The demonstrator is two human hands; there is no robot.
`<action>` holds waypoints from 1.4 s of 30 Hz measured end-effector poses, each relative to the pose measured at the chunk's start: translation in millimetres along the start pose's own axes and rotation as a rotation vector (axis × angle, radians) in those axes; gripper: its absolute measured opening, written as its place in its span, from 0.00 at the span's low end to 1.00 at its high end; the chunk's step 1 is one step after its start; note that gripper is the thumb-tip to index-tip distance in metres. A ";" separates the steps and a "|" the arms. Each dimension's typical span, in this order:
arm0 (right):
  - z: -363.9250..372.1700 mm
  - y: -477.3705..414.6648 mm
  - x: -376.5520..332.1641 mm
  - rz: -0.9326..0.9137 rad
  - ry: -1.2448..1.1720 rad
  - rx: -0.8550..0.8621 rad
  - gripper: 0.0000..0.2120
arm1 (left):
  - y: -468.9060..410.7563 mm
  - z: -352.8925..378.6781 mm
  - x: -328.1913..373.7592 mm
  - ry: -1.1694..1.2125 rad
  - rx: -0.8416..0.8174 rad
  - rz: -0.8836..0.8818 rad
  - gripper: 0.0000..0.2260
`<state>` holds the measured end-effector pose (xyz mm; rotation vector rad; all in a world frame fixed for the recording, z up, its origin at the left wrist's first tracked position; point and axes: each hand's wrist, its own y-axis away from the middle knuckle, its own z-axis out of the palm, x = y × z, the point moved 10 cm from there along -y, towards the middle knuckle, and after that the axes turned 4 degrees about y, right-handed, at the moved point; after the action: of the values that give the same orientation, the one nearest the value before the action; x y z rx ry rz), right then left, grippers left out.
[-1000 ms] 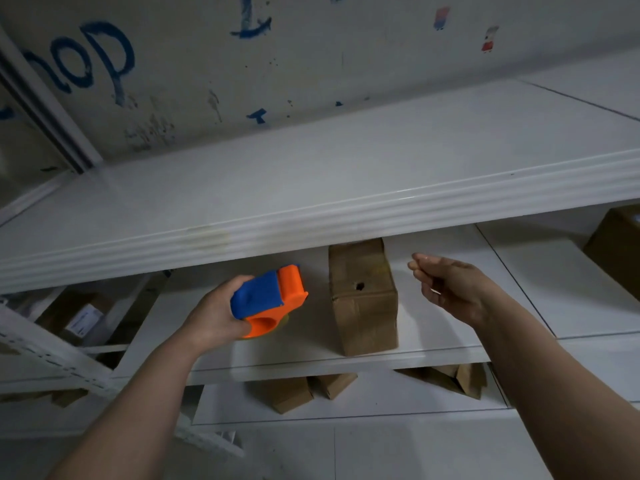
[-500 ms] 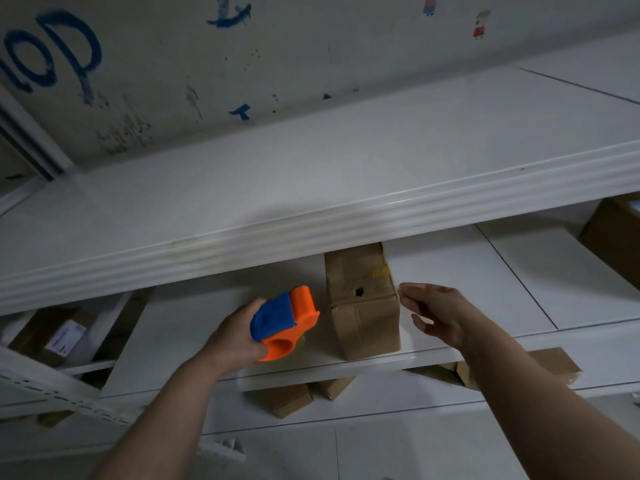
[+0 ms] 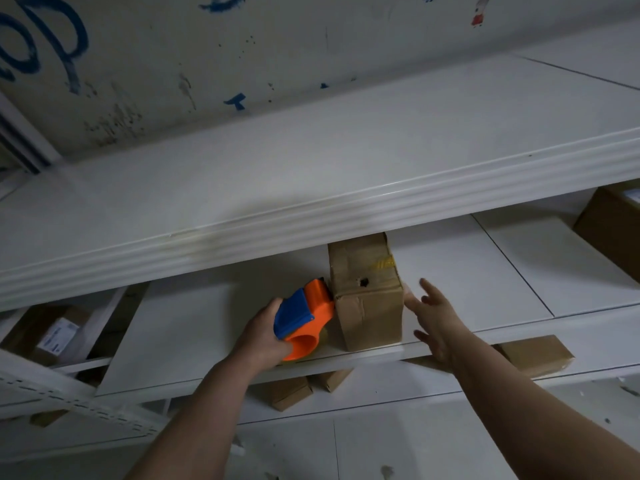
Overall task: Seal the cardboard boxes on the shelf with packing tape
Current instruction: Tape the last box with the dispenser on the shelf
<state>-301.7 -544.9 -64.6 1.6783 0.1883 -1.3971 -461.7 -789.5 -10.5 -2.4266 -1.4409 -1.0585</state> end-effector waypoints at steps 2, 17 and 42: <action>-11.1 4.0 -11.8 -0.172 0.051 0.153 0.20 | 0.8 1.3 0.4 0.010 0.002 -0.008 0.21; 17.1 37.4 -51.3 -0.228 0.075 0.152 0.20 | 11.2 -6.8 33.8 -0.056 0.037 0.126 0.21; -112.9 -11.6 -29.9 0.034 0.100 -0.210 0.36 | 42.5 66.8 191.4 -0.363 0.147 0.130 0.36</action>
<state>-239.9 -445.8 -52.5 1.5697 0.3496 -1.2244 -336.4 -645.0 68.9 -2.6548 -1.3702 -0.4830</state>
